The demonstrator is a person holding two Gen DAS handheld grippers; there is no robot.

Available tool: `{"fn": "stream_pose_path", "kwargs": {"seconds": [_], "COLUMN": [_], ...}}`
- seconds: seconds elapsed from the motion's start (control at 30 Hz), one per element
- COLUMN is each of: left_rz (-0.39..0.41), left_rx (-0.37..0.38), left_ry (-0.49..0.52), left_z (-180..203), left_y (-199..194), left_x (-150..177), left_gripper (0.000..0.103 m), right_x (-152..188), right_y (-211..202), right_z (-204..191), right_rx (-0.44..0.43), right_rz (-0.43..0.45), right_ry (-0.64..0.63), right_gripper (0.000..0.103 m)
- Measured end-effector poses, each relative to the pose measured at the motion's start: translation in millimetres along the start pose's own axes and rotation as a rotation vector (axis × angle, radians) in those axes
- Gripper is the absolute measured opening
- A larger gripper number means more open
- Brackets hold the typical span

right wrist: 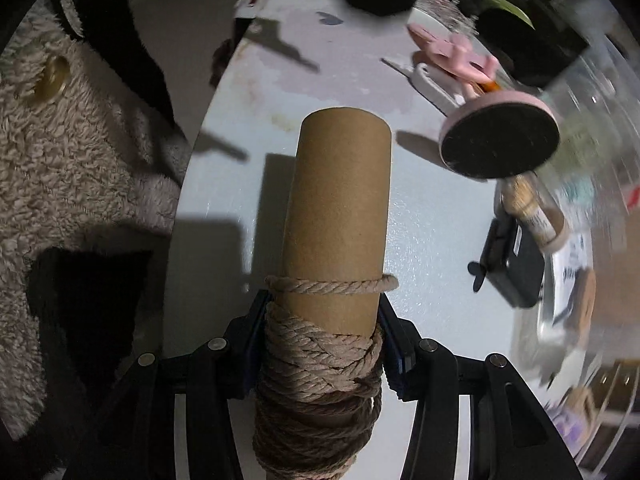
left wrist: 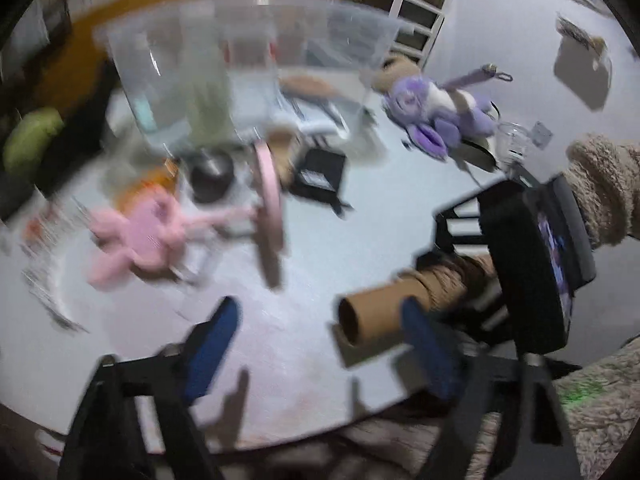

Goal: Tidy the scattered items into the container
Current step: 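Grasp the rope-wrapped cardboard tube with the right tool and lift it, then close the left tool on the tube body while the right tool holds its rope end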

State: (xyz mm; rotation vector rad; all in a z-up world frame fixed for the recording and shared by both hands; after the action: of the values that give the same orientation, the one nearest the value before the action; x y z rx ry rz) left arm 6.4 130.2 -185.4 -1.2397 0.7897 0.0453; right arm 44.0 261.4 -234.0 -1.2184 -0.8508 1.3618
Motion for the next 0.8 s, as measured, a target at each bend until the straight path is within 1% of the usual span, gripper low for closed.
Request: {"fn": "stream_pose_path", "kwargs": {"seconds": [0.03,0.2,0.27,0.33,0.4,0.47,0.5,0.6,0.67,0.77,0.8], "left_rz": [-0.012,-0.055,-0.067,-0.096,-0.091,-0.088,-0.087,-0.086,-0.088,-0.089,-0.09], "left_rx": [0.011,0.049,0.041,0.007,-0.003,-0.01,-0.017,-0.039,-0.047,-0.056,-0.056], "left_ry": [-0.019,-0.117,-0.119,-0.107,-0.115,-0.127,-0.125,-0.12,-0.11,-0.101,-0.101], "left_z": [0,-1,1,4,5,4,4,5,5,4,4], "left_y": [6,32,38,45,46,47,47,49,49,49,49], "left_x": [2,11,12,14,15,14,13,10,9,8,9], "left_gripper": [0.065,0.059,0.059,0.06,0.06,0.06,0.06,0.06,0.06,0.061,0.061], "right_x": [0,0,-1,-2,-3,-4,-5,-7,-5,19,34], "right_y": [0,1,1,1,-1,-5,-7,-14,-29,-65,-75], "right_z": [0,2,3,4,7,12,15,22,37,69,87], "right_rx": [0.0,0.005,0.005,0.014,0.029,0.052,0.063,0.097,0.123,0.136,0.124], "right_rz": [0.0,0.0,0.0,-0.002,-0.009,-0.021,-0.027,-0.046,-0.02,0.061,0.087], "right_ry": [-0.014,-0.053,-0.058,-0.068,-0.059,-0.03,-0.016,0.027,0.131,0.434,0.61], "right_gripper": [0.05,0.05,0.05,0.05,0.051,0.056,0.063,0.066,0.067,0.069,0.069]}}
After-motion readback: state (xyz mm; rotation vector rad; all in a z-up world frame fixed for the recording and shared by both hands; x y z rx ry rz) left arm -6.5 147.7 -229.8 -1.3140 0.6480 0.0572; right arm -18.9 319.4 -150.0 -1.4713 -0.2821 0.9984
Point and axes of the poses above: each gripper's, at about its wrist camera, not at the fingertips, and y roughly the way its jaws point, z to its right, x to its underside, the point moved 3 cm from there along y, roughly the way its jaws point, and after that the axes turned 12 degrees about y, right-handed, at the moved point
